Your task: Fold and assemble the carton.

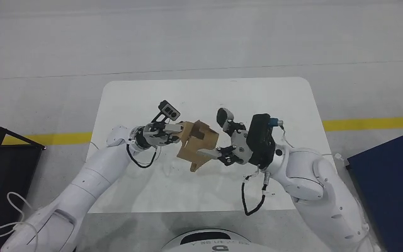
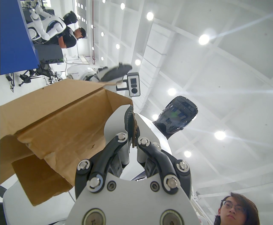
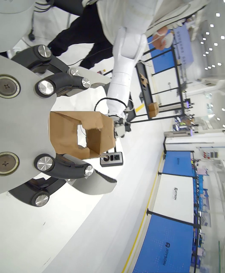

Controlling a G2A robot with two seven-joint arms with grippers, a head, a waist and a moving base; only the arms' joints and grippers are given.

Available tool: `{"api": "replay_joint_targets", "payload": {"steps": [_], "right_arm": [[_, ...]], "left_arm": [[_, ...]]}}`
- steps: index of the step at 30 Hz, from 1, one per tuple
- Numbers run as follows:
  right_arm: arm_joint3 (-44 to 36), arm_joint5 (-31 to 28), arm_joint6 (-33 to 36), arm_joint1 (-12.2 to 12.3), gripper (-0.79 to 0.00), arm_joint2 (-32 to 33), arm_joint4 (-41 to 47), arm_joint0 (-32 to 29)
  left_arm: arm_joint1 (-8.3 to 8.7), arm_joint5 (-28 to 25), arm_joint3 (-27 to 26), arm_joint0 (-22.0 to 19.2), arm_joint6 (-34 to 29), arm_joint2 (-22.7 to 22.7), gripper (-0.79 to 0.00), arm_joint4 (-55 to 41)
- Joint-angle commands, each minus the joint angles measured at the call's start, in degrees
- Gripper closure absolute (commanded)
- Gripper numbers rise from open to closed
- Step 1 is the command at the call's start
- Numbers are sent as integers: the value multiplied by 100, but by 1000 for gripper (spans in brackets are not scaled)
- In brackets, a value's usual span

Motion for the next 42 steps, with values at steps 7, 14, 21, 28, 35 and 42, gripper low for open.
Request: {"api": "replay_joint_targets", "payload": {"steps": [7, 14, 21, 28, 35, 42], "right_arm": [[-9, -20, -5, 4, -785, 39, 49, -19], [-18, -214, 521, 17, -311, -259, -599, 179], [32, -225, 793, 5, -406, -590, -1162, 439], [97, -78, 605, -18, -394, -678, -1050, 568], [153, 738, -132, -23, -785, -241, -399, -42], [696, 1184, -69, -29, -785, -538, -560, -693]], "left_arm": [[50, 0, 49, -136, 0, 125, 0, 526], [73, 0, 71, -207, 0, 222, 0, 464], [105, 0, 5, -219, 0, 234, 0, 249], [138, 0, 1, -189, 0, 220, 0, 185], [94, 0, 313, -145, 0, -153, 0, -248], [-80, -1, 525, -183, 0, -425, 0, -256]]}}
